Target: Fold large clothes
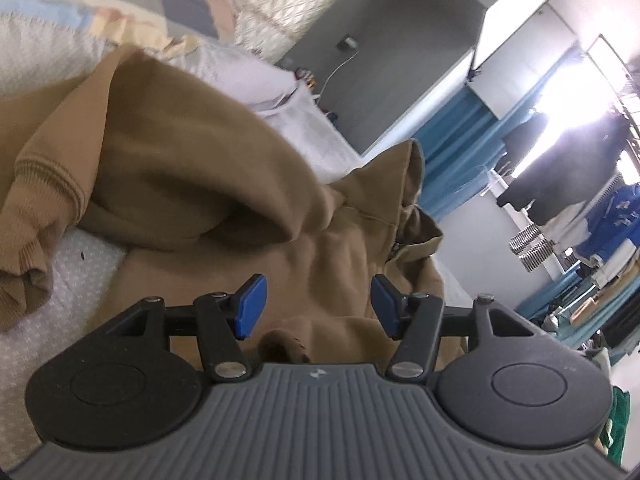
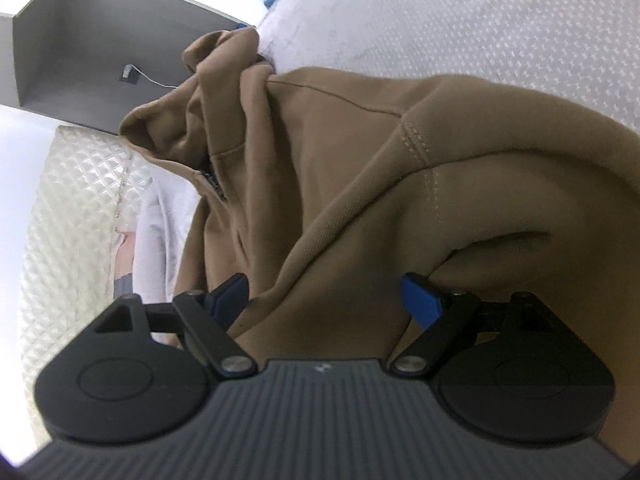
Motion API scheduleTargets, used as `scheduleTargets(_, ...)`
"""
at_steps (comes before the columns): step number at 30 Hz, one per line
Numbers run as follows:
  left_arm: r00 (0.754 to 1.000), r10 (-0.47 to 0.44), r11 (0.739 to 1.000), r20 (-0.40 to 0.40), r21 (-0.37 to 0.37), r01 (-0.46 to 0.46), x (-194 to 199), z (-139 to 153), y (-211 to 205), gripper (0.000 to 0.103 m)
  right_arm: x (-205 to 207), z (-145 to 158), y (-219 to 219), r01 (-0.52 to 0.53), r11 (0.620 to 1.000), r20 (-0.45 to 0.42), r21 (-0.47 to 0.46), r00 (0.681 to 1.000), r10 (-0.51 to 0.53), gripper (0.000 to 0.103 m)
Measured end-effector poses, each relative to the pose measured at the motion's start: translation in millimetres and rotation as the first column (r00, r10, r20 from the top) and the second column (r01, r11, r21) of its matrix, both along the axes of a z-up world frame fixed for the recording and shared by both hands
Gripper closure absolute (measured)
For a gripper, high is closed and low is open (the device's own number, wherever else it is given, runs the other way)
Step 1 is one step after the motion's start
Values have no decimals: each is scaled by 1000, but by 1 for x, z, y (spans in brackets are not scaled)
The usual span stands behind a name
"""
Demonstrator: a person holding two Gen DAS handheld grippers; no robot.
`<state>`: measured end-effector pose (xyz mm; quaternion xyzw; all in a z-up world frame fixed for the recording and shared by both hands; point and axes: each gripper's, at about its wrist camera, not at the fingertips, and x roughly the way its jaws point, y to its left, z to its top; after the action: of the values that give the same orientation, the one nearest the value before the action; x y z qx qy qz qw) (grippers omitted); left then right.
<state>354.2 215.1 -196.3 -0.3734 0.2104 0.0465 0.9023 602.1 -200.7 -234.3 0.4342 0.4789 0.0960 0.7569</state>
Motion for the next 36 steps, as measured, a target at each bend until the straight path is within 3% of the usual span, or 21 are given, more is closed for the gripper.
scheduleTargets(4, 1000, -2, 999, -28, -34, 1, 9, -10, 0, 40, 7, -6, -1, -4, 1000, -10, 10, 1000, 4, 20)
scheduleTargets(7, 999, -2, 1000, -43, -27, 1, 11, -12, -2, 40, 5, -6, -3, -4, 999, -13, -37, 1000, 4, 47)
scheduleTargets(9, 999, 2, 1000, -44, -24, -3, 10, -11, -3, 40, 6, -8, -6, -21, 998, 2, -55, 1000, 21, 70)
scheduleTargets(12, 999, 21, 1000, -40, -19, -22, 8, -10, -4, 40, -1, -4, -17, -6, 1000, 46, 10, 999, 6, 82)
scheduleTargets(15, 999, 36, 999, -34, -16, -36, 4, -7, -4, 40, -11, 14, -23, -8, 999, 152, 42, 988, 2, 85)
scheduleTargets(19, 1000, 25, 999, 3, -31, -25, -5, -1, -5, 40, -27, 40, -41, 55, 994, 279, 90, 957, -79, 86)
scheduleTargets(24, 998, -41, 997, 47, -61, 44, -17, 6, -10, 40, -46, 52, -88, 189, 973, 359, 130, 906, -224, 87)
scheduleTargets(26, 997, -69, 996, 44, -49, 71, -19, 7, -16, 40, -49, 49, -109, 271, 959, 353, 79, 893, -281, 87)
scheduleTargets(29, 994, -110, 993, 20, -32, 111, -15, 6, -25, 40, -50, 26, -129, 322, 947, 275, 20, 909, -315, 88)
scheduleTargets(32, 989, -144, 990, -14, -3, 144, -9, 3, -33, 40, -51, 8, -134, 324, 946, 222, 4, 922, -317, 88)
scheduleTargets(36, 980, -179, 982, -92, 44, 184, -1, -5, -43, 40, -45, 14, -122, 306, 952, 216, -29, 932, -293, 86)
